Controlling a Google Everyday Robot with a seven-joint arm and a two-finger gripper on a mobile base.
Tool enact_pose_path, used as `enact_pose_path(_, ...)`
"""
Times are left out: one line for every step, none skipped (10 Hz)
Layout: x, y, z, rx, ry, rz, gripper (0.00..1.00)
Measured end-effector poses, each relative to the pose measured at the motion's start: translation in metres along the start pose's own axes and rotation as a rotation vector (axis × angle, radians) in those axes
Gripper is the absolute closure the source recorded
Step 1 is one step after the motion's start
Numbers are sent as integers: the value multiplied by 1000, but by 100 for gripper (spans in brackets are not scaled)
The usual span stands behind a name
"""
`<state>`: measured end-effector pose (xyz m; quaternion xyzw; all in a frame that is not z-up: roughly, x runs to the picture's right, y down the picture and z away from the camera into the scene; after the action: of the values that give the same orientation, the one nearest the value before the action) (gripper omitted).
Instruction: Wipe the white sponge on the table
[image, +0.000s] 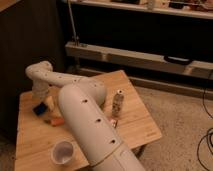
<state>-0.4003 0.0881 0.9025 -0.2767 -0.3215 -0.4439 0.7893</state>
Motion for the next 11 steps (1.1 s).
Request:
enact_pose_path(0,1,2,0,-6,1,21)
enact_pose_path(0,2,4,-1,-11,3,25)
enact_pose_path(1,3,6,-1,-16,4,33)
enact_pose_path(1,4,7,-2,-21,5,44)
enact_pose_path(1,4,9,-1,-25,5,49)
enact_pose_path(1,4,9,-1,-28,5,50)
enact_pose_path(0,4,10,-4,-30,3,50)
enact_pose_path(0,4,10,-8,-32,-3,50)
enact_pose_path(-1,3,8,-10,-34,-13,50)
enact_pose_path(-3,1,4,-9,-35,-23,50)
enact_pose_path(-3,-1,1,-9,-34,-29,50)
